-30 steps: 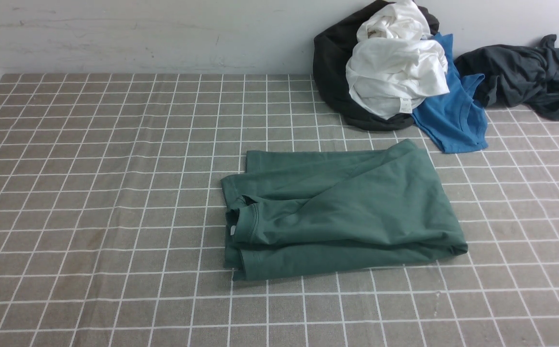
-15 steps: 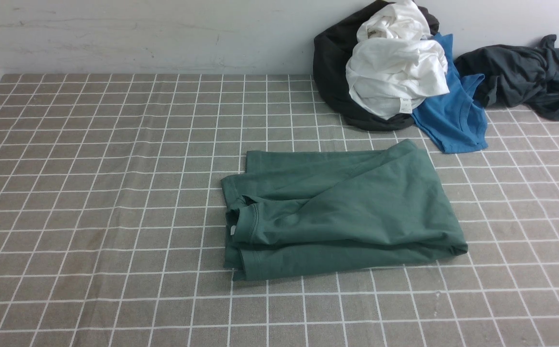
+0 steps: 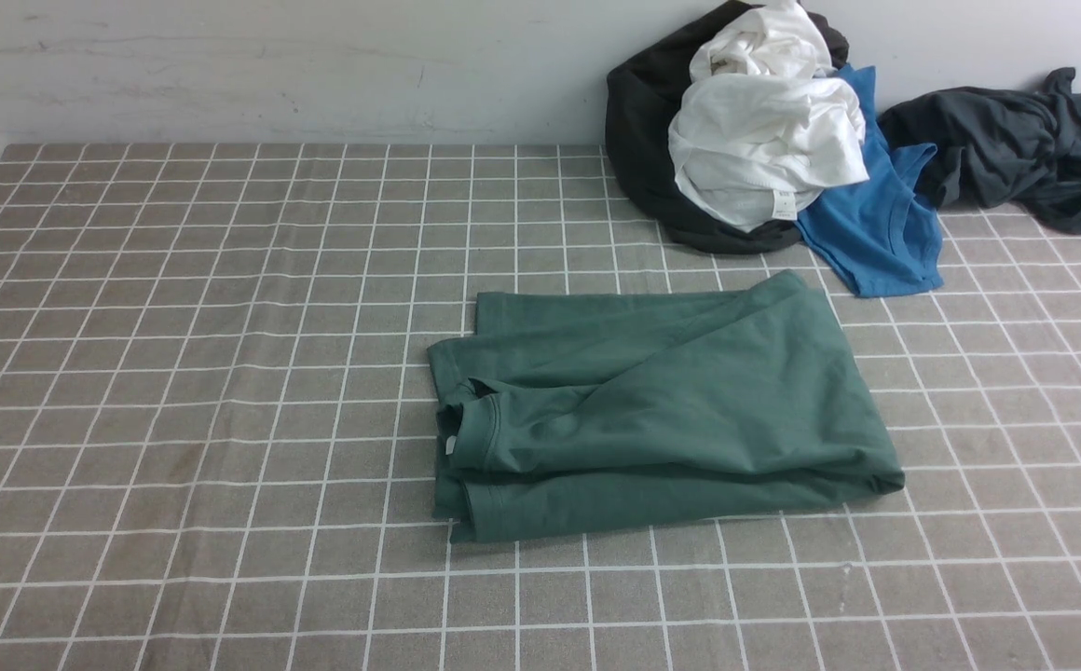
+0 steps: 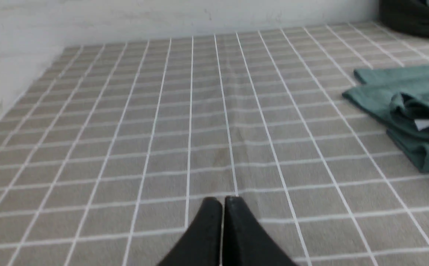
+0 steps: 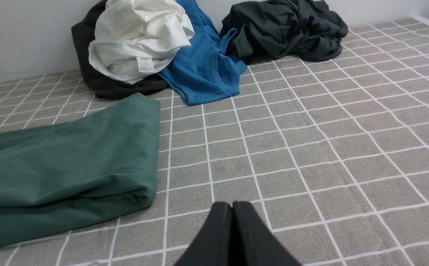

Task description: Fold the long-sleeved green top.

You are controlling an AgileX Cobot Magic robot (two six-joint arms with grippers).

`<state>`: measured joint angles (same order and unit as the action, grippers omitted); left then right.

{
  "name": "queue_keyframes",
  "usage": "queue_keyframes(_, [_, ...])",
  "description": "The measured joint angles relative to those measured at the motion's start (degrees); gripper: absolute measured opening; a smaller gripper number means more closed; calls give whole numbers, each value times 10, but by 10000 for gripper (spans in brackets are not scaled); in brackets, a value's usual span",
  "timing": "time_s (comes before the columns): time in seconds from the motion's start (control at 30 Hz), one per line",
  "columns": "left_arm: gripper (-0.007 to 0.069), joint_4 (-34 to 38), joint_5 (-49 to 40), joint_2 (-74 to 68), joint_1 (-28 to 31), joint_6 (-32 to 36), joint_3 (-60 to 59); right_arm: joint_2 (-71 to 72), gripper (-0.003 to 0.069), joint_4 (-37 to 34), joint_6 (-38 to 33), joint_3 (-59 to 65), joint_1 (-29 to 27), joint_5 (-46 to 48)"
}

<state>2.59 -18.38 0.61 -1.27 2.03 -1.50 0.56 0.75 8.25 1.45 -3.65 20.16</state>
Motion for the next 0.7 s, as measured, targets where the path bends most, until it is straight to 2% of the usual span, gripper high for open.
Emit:
queue_keyframes(0.03, [-8,11,-24,0,0,0,-1,0,-15,0,0,0,0,0])
queue_keyframes(0.2, [-7,28,-25,0,0,0,-1,0,-15,0,-2,0,0,0])
queue_keyframes(0.7, [-7,28,-25,0,0,0,-1,0,-15,0,-2,0,0,0])
